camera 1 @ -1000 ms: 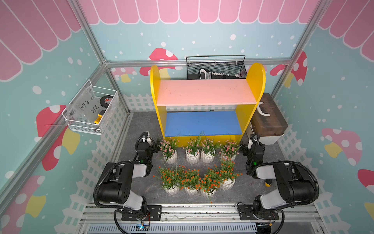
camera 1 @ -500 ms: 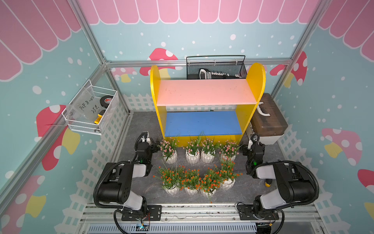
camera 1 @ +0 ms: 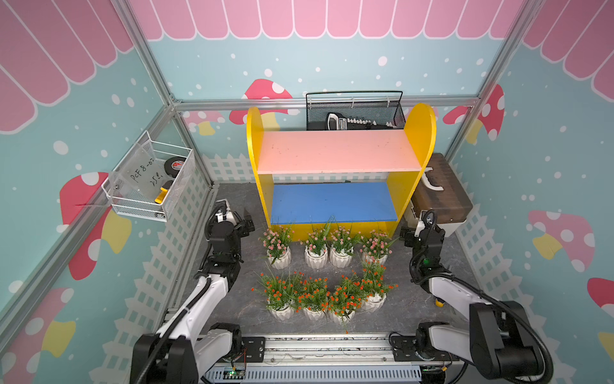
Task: Place the baby's breath potted plants on the rack by color
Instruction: Pick up the baby's breath potted plant from the center of the board.
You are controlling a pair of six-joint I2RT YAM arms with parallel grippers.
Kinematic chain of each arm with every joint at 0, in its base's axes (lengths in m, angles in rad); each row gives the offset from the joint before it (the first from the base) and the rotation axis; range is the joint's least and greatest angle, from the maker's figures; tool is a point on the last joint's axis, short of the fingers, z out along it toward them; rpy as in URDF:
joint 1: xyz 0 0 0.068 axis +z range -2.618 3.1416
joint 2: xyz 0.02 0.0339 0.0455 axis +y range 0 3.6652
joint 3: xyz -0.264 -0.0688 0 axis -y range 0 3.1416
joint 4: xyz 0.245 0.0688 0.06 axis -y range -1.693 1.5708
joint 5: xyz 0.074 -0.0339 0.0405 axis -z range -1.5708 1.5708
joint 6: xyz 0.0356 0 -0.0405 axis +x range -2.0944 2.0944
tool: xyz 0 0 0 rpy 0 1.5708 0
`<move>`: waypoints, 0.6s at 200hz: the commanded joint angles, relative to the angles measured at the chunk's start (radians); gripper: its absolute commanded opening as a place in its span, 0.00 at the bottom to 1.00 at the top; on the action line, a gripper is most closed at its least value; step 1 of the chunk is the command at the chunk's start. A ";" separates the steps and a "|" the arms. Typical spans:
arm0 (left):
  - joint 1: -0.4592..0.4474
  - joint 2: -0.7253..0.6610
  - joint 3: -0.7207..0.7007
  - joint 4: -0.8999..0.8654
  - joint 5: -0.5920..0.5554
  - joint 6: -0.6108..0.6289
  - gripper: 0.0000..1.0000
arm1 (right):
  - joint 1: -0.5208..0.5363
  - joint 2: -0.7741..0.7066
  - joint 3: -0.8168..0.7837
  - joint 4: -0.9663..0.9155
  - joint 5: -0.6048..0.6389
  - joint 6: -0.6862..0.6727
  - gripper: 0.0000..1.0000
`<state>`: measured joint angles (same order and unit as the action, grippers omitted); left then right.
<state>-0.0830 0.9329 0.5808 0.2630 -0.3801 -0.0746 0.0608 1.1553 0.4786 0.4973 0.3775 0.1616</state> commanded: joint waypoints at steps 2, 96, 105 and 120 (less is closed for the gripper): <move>-0.039 -0.144 -0.019 -0.134 -0.127 -0.076 0.99 | 0.007 -0.062 0.130 -0.403 -0.025 0.108 0.97; -0.138 -0.056 0.340 -0.568 0.209 -0.229 0.99 | 0.007 -0.376 0.265 -0.990 -0.195 0.251 0.99; -0.158 -0.049 0.361 -0.591 0.220 -0.231 0.99 | 0.007 -0.386 0.284 -1.065 -0.220 0.267 0.97; -0.201 -0.041 0.390 -0.626 0.203 -0.234 0.99 | 0.007 -0.387 0.307 -1.177 -0.269 0.287 0.93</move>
<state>-0.2367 0.8848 0.9108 -0.2462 -0.2287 -0.2794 0.0608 0.7776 0.7387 -0.4156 0.2070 0.3836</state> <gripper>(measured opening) 0.993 0.956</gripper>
